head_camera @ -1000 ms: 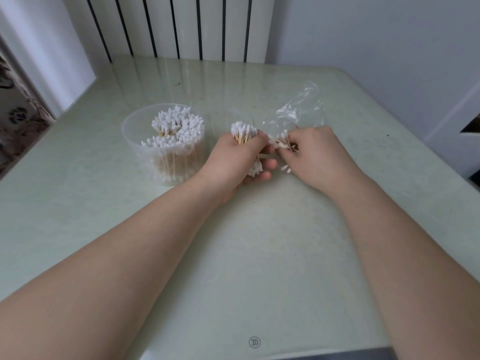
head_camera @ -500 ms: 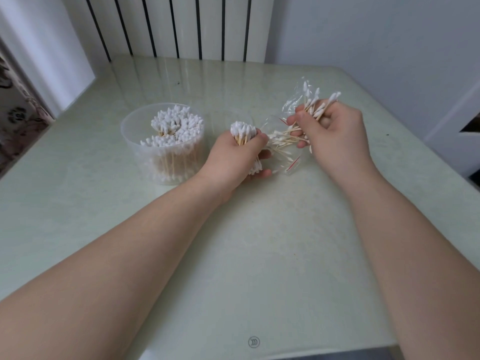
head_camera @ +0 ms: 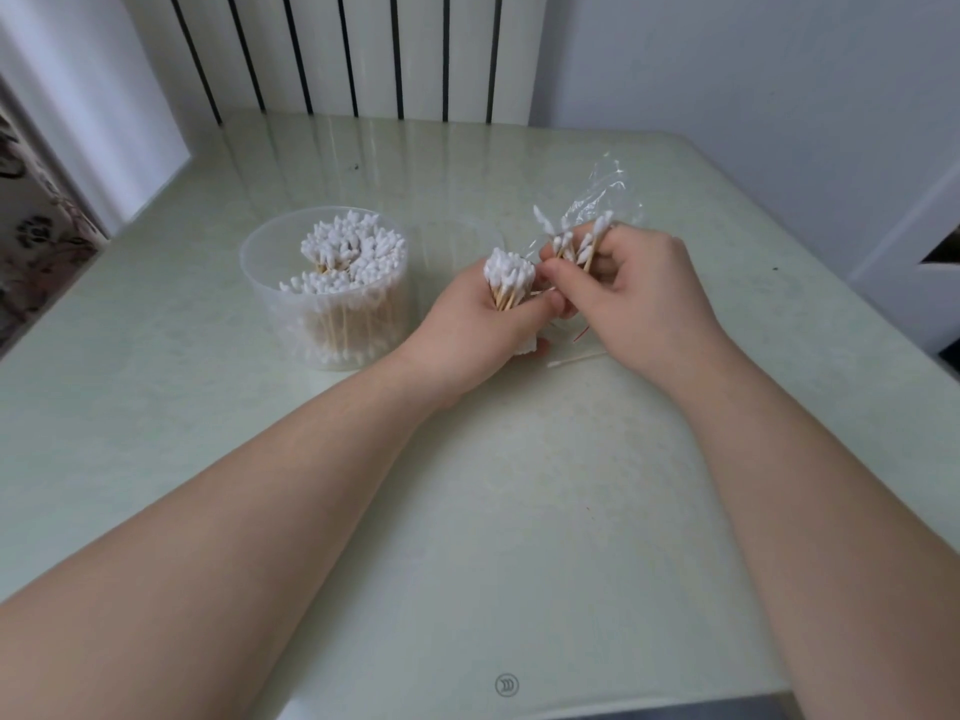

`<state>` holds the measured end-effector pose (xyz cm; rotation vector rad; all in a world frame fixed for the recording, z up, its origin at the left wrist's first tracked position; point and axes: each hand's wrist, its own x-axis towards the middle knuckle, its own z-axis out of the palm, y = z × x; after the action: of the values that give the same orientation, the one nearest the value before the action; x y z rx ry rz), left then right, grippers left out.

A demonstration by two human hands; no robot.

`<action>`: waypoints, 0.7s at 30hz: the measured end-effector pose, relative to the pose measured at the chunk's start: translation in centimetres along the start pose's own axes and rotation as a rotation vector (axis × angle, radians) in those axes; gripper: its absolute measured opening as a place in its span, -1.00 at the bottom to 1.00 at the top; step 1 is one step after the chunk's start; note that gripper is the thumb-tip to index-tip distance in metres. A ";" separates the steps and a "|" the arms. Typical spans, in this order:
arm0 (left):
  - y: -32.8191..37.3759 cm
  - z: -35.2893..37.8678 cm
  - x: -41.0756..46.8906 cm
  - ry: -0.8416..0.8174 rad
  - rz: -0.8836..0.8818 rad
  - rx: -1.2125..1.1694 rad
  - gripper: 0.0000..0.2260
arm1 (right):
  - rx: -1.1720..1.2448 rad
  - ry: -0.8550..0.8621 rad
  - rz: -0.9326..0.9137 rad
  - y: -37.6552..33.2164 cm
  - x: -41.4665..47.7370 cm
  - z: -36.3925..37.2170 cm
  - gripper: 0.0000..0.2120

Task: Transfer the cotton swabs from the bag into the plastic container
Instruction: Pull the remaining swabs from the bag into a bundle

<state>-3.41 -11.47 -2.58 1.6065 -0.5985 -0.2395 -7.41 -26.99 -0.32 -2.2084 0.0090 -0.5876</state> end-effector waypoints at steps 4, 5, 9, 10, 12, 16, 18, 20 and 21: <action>-0.1 -0.3 0.0 -0.081 0.010 -0.033 -0.89 | 0.140 -0.012 0.041 -0.3 -0.2 0.3 -0.90; 0.0 -0.3 0.0 -0.089 0.007 -0.036 -0.93 | 0.182 -0.018 0.059 -0.4 -0.2 0.3 -0.94; 0.2 -0.3 -0.1 -0.060 -0.044 -0.049 -0.87 | 0.327 0.035 0.124 -1.0 0.2 -0.2 -0.96; 0.2 -0.3 -0.1 -0.056 -0.058 -0.059 -0.85 | 0.359 0.053 0.135 -1.1 0.3 -0.4 -0.96; 0.2 -0.4 0.1 -0.043 -0.091 -0.106 -0.85 | 0.418 0.085 0.162 -1.2 0.4 -0.6 -0.96; 0.2 -0.2 0.2 -0.005 -0.123 -0.162 -0.84 | 0.472 0.120 0.193 -1.0 0.5 -0.8 -0.95; 0.1 -0.1 0.2 -0.019 -0.120 -0.126 -0.79 | 0.443 0.101 0.186 -1.0 0.5 -0.7 -0.95; 0.2 -0.1 0.1 -0.048 -0.110 -0.076 -0.84 | 0.414 0.049 0.163 -0.9 0.4 -0.6 -0.94; 0.3 -0.1 0.0 -0.054 -0.108 -0.055 -0.86 | 0.400 0.018 0.147 -0.9 0.4 -0.5 -0.94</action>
<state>-3.44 -11.43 -2.27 1.5851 -0.5425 -0.3780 -7.48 -26.83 0.79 -1.7972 0.0579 -0.4799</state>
